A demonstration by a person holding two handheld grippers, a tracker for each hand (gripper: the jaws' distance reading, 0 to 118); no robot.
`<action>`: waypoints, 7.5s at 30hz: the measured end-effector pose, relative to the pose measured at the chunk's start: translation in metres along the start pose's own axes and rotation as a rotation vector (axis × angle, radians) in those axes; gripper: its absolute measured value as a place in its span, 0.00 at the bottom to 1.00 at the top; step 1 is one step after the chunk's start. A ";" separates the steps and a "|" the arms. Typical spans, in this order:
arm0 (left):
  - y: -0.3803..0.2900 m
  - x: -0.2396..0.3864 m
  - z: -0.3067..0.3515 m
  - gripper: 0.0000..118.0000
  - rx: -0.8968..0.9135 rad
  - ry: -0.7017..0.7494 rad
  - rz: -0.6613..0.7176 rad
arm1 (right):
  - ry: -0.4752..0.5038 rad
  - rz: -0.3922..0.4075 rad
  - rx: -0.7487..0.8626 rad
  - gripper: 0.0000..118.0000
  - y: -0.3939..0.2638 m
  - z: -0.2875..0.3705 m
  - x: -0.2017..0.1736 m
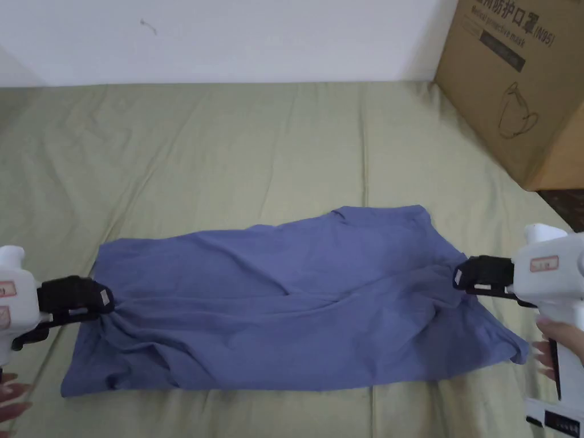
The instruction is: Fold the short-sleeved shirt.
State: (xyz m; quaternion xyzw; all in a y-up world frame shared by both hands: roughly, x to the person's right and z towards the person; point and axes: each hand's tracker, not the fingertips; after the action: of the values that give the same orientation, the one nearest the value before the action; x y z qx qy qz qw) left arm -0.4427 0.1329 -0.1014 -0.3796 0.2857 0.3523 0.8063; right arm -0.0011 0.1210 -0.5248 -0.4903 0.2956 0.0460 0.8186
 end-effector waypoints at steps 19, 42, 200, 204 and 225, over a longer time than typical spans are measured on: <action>-0.080 -0.012 0.054 0.08 0.056 0.077 -0.103 | 0.175 -0.010 0.214 0.00 -0.099 0.099 -0.011; -0.067 -0.006 -0.029 0.01 0.020 0.226 -0.191 | 0.105 -0.150 0.107 0.00 -0.086 0.046 0.042; -0.105 -0.046 0.112 0.05 0.127 -0.166 -0.080 | 0.159 0.169 0.214 0.00 -0.123 0.133 -0.093; -0.109 -0.119 0.094 0.83 0.067 -0.374 0.171 | 0.152 0.159 0.184 0.00 -0.130 0.130 -0.088; -0.148 -0.142 -0.032 0.07 -0.194 -0.702 0.482 | 0.101 0.149 0.101 0.00 -0.131 0.124 -0.092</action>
State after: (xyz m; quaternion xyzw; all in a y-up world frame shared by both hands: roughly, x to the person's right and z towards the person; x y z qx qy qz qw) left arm -0.4162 -0.0118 0.0459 -0.2331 0.0406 0.6634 0.7099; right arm 0.0254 0.1763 -0.3319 -0.4268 0.3742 0.0670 0.8206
